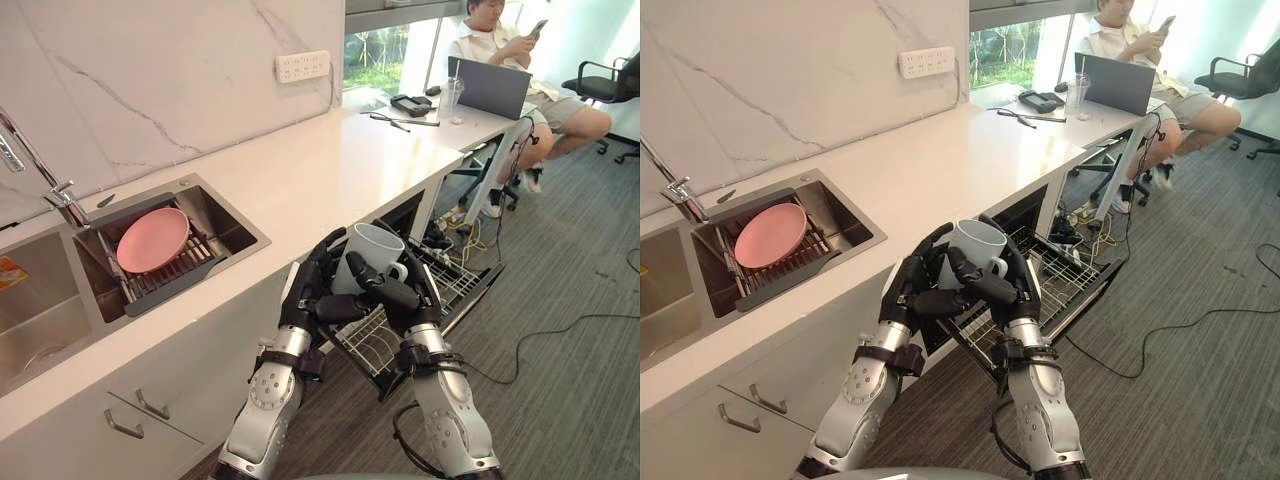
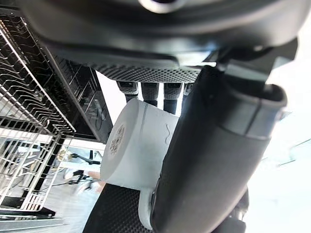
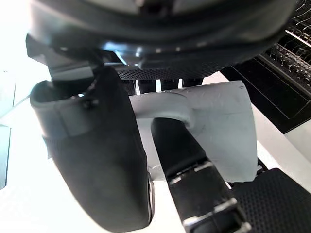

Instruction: Walk over to the sink, pick up the cup, carry it to the dishwasher, place the cup inside the dishwasher, then close the dishwasher door

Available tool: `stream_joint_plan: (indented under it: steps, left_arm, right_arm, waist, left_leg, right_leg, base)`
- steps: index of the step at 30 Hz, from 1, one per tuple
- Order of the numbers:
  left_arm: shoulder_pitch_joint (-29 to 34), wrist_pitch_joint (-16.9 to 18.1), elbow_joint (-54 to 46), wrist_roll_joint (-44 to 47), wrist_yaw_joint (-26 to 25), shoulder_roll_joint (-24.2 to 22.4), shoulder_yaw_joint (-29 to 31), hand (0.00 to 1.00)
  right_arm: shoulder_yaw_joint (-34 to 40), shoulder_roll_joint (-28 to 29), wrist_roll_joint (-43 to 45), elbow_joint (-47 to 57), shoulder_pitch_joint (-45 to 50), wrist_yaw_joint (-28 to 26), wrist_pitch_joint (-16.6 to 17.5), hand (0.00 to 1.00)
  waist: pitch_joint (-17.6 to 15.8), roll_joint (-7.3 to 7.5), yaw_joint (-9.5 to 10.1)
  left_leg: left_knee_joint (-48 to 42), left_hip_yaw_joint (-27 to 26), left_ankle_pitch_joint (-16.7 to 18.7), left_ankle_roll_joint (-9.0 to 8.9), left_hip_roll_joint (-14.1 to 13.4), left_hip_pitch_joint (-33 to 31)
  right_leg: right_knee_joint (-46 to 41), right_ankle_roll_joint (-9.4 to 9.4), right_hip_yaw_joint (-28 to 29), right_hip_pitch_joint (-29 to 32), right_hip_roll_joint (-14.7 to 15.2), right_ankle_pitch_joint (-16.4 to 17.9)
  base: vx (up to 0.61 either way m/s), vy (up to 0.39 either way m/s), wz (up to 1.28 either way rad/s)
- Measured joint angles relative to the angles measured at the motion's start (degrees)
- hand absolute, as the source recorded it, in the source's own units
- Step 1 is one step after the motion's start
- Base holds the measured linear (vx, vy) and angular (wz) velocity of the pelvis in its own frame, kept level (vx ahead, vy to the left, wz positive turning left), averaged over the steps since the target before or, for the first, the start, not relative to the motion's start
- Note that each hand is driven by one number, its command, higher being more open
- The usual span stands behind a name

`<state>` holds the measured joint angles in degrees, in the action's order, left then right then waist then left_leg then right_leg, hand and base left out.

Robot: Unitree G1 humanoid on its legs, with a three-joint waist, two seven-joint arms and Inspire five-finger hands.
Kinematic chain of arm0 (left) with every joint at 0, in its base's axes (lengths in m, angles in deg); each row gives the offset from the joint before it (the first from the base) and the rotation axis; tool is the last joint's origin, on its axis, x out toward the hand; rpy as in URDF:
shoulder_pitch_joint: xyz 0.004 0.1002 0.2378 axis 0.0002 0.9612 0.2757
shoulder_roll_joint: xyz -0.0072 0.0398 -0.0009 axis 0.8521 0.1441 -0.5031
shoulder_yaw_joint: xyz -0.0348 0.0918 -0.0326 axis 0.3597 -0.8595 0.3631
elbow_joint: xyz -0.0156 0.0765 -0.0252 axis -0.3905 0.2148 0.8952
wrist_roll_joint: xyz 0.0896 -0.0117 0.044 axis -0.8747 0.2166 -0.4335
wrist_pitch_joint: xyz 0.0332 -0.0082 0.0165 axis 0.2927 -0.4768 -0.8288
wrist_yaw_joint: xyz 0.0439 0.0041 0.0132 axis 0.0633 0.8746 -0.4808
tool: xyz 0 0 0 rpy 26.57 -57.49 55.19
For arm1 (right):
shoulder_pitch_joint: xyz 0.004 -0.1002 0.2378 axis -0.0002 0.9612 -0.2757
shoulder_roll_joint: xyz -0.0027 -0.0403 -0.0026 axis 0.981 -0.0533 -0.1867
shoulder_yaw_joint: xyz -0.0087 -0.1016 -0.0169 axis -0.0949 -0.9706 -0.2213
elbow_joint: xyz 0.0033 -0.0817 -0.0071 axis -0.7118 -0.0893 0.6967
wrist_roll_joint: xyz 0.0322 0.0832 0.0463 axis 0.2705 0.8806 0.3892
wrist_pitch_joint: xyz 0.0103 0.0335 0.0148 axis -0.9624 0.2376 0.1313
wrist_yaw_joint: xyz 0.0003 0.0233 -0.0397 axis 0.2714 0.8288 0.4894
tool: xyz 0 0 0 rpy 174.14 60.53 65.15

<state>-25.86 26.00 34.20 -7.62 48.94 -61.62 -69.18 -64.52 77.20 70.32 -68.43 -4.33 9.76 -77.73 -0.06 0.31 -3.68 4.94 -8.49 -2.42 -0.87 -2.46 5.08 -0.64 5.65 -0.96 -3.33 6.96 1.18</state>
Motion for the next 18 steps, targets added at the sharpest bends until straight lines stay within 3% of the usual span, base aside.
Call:
stream_joint_plan:
  steps: [4, 7, 11, 18]
  left_arm:
    - [0.7, 0.0, -1.8, -0.1, 0.0, -0.1, 1.0, 0.9]
    - [1.9, 0.2, -3.8, -0.1, -0.7, -2.0, 6.5, 0.9]
    - [2.7, 1.0, -4.4, -0.1, -2.8, -1.2, 13.4, 0.9]
    - [3.4, 1.0, -4.5, -0.5, -0.7, -0.9, 11.4, 0.9]
  right_arm:
    - [0.7, 1.1, -2.1, 0.7, 0.0, -0.1, 0.0, 0.3]
    - [7.1, 2.6, -2.8, 0.6, 0.0, 1.6, 0.0, 0.3]
    - [15.4, 1.5, -5.2, 0.6, 0.6, 4.2, 0.0, 0.3]
    - [16.0, -0.1, -14.4, 0.8, 0.6, 4.7, 0.0, 0.3]
  waist:
    - [-0.2, 0.0, -0.03]
    - [-1.1, 0.17, 0.13]
    - [-1.8, 0.04, 0.12]
    - [-1.9, 0.06, -0.19]
  left_leg:
    - [0.0, 0.1, 0.0, -0.01, 0.0, 0.0]
    - [0.0, 0.3, 0.0, -0.03, 0.0, 0.1]
    - [0.0, 0.3, 0.0, -0.01, 0.1, 0.0]
    - [0.0, 0.3, 0.1, -0.17, 0.1, 0.0]
  right_leg:
    - [0.0, 0.01, -0.1, -0.1, 0.0, 0.0]
    - [0.0, 0.01, -0.3, -0.3, 0.1, 0.0]
    - [0.3, 0.01, -0.4, -0.3, 0.1, 0.0]
    - [0.9, 0.0, -0.5, -0.6, 0.1, 0.0]
  base:
    - [0.0, 0.0, 0.0]
    - [0.0, 0.0, 0.02]
    - [0.0, 0.0, 0.0]
    - [0.0, 0.0, 0.0]
